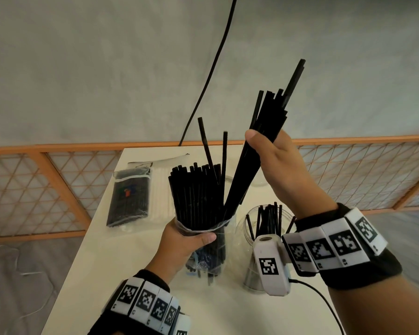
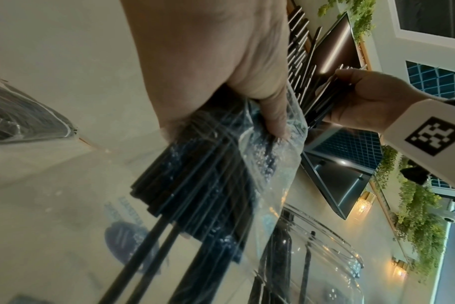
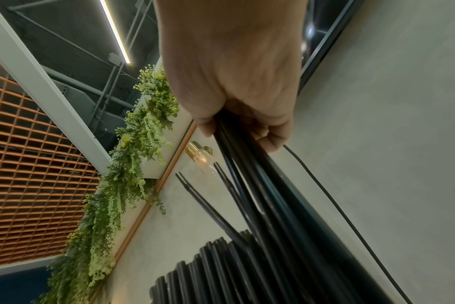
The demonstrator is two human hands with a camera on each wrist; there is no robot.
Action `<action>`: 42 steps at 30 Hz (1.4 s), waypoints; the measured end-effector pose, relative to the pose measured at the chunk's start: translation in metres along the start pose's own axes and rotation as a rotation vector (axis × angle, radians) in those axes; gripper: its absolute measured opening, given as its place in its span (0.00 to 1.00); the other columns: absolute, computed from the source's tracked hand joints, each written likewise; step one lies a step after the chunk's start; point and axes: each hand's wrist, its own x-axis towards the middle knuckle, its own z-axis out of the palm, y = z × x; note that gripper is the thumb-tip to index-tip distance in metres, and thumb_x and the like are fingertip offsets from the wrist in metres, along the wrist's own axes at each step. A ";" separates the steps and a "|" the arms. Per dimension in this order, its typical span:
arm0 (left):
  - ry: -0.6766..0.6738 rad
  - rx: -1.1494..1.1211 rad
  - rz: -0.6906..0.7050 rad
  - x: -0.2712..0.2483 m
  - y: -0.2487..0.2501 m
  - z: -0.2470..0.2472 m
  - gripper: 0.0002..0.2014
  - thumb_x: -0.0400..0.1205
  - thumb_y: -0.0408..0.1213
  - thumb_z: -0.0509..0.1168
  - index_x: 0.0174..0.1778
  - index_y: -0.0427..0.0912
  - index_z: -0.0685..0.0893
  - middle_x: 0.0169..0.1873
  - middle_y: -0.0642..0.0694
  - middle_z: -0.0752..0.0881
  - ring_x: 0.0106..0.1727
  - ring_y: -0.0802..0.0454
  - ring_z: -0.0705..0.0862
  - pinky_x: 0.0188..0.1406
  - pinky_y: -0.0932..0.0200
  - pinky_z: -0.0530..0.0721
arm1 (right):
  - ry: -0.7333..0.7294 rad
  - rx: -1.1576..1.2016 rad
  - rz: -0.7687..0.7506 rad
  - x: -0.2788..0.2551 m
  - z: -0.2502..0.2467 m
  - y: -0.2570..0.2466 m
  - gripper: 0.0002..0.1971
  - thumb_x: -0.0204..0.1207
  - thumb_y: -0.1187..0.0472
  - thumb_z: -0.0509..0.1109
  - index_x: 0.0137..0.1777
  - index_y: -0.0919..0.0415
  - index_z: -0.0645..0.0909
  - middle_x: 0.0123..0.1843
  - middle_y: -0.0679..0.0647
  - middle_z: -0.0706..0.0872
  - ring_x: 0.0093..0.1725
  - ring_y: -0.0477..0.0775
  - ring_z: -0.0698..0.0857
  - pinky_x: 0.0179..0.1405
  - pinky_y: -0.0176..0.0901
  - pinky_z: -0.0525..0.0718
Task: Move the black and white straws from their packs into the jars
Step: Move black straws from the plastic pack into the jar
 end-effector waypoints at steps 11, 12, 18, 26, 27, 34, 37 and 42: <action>0.052 0.047 -0.010 0.000 0.000 -0.004 0.23 0.59 0.30 0.80 0.51 0.44 0.86 0.42 0.54 0.92 0.48 0.61 0.89 0.44 0.71 0.84 | 0.137 0.010 -0.035 0.005 -0.011 -0.002 0.14 0.82 0.60 0.60 0.33 0.48 0.68 0.32 0.42 0.70 0.33 0.38 0.72 0.36 0.31 0.69; 0.059 0.055 -0.017 -0.001 0.000 -0.004 0.22 0.61 0.28 0.79 0.50 0.46 0.86 0.41 0.56 0.92 0.47 0.63 0.89 0.43 0.72 0.84 | 0.160 0.017 -0.031 0.005 -0.014 -0.001 0.14 0.82 0.60 0.60 0.33 0.49 0.68 0.32 0.42 0.70 0.32 0.38 0.71 0.35 0.30 0.69; 0.087 0.045 -0.056 0.000 0.000 -0.003 0.20 0.66 0.23 0.77 0.48 0.48 0.85 0.38 0.58 0.91 0.44 0.66 0.88 0.40 0.74 0.83 | 0.331 0.017 -0.017 -0.002 -0.035 0.019 0.14 0.81 0.60 0.61 0.33 0.50 0.67 0.30 0.43 0.69 0.30 0.39 0.70 0.34 0.32 0.69; 0.123 0.016 -0.107 0.003 0.001 -0.001 0.24 0.60 0.34 0.81 0.51 0.48 0.85 0.49 0.49 0.90 0.53 0.54 0.87 0.56 0.54 0.83 | 0.285 -0.202 0.067 -0.030 -0.048 0.078 0.12 0.82 0.58 0.60 0.36 0.44 0.70 0.32 0.40 0.72 0.33 0.41 0.72 0.35 0.40 0.68; 0.123 0.023 -0.113 0.002 0.002 0.000 0.22 0.62 0.31 0.81 0.51 0.49 0.85 0.48 0.50 0.90 0.53 0.54 0.87 0.56 0.53 0.83 | 0.270 -0.226 0.085 -0.035 -0.046 0.084 0.09 0.82 0.59 0.60 0.41 0.48 0.74 0.34 0.41 0.74 0.35 0.41 0.74 0.36 0.40 0.69; 0.107 0.038 -0.139 0.001 0.005 0.004 0.21 0.66 0.27 0.77 0.52 0.49 0.84 0.50 0.49 0.89 0.53 0.53 0.87 0.57 0.51 0.84 | 0.098 -0.379 0.352 -0.063 -0.027 0.111 0.07 0.81 0.60 0.62 0.51 0.64 0.75 0.43 0.58 0.82 0.44 0.59 0.80 0.39 0.45 0.74; 0.108 0.042 -0.137 0.001 0.005 0.005 0.21 0.66 0.27 0.78 0.51 0.49 0.84 0.49 0.49 0.89 0.53 0.54 0.87 0.55 0.54 0.84 | -0.006 -0.461 0.466 -0.069 -0.024 0.118 0.09 0.80 0.58 0.62 0.54 0.63 0.77 0.47 0.59 0.85 0.49 0.61 0.82 0.49 0.51 0.80; 0.117 0.046 -0.137 -0.001 0.006 0.005 0.20 0.67 0.27 0.77 0.50 0.50 0.84 0.48 0.51 0.89 0.51 0.57 0.86 0.53 0.57 0.83 | 0.011 -0.510 0.481 -0.066 -0.031 0.117 0.25 0.73 0.60 0.71 0.69 0.64 0.73 0.57 0.55 0.80 0.51 0.50 0.77 0.49 0.39 0.71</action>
